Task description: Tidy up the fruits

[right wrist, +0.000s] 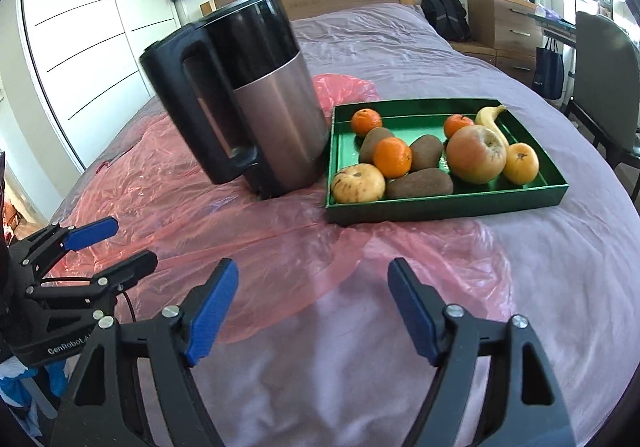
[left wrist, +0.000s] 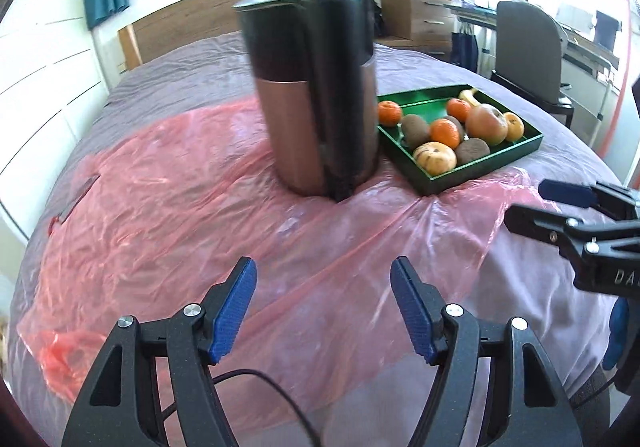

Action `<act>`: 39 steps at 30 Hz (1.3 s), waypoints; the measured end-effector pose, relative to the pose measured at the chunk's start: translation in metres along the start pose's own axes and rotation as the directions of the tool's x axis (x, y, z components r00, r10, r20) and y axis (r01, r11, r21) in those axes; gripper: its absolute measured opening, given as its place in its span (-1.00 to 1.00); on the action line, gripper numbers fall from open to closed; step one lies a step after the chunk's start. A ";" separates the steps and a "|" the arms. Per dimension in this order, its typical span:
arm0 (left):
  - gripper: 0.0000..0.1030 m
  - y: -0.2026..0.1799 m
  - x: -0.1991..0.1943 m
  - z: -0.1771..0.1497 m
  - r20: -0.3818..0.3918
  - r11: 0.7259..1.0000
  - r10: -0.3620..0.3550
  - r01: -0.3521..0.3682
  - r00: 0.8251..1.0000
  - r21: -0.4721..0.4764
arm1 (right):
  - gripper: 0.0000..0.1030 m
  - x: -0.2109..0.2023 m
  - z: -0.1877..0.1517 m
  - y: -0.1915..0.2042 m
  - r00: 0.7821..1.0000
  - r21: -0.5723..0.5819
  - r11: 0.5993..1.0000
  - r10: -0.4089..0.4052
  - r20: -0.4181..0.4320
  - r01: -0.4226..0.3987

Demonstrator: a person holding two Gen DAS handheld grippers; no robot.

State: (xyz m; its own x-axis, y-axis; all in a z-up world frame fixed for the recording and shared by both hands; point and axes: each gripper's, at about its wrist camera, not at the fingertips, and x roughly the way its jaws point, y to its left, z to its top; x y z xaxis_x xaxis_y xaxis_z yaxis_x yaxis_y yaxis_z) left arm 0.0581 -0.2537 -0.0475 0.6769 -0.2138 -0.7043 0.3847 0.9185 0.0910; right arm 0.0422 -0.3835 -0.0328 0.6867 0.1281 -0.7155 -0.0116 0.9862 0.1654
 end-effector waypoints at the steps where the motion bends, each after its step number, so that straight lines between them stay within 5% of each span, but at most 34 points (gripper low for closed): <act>1: 0.25 0.006 -0.005 -0.003 0.006 1.000 0.008 -0.008 1.000 -0.013 | 1.00 -0.001 -0.002 0.006 1.000 -0.009 1.000 0.005 -0.003 -0.005; 22: 0.56 0.141 -0.111 -0.056 0.107 0.956 0.196 -0.166 0.975 -0.242 | 1.00 -0.038 -0.020 0.127 0.999 -0.169 0.985 0.021 0.031 -0.016; 27: 0.60 0.143 -0.123 -0.062 0.104 0.956 0.203 -0.175 0.974 -0.236 | 1.00 -0.046 -0.020 0.142 0.998 -0.189 0.982 0.009 0.057 0.002; 30: 0.92 0.136 -0.126 -0.064 0.111 0.958 0.174 -0.141 0.979 -0.250 | 1.00 -0.050 -0.021 0.141 0.997 -0.189 0.981 -0.016 0.073 0.029; 39: 0.93 0.093 -0.125 -0.062 0.142 0.979 0.091 -0.062 0.986 -0.196 | 1.00 -0.068 -0.025 0.101 0.983 -0.153 0.977 -0.127 0.134 0.147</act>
State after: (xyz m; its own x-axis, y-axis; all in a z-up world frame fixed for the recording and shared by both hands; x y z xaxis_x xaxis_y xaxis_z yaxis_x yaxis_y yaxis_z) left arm -0.0293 -0.1215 0.0053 0.7911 -0.1743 -0.5863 0.2116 0.9773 -0.0051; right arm -0.0239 -0.2898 0.0156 0.7737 -0.0134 -0.6334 -0.0215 0.9986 -0.0475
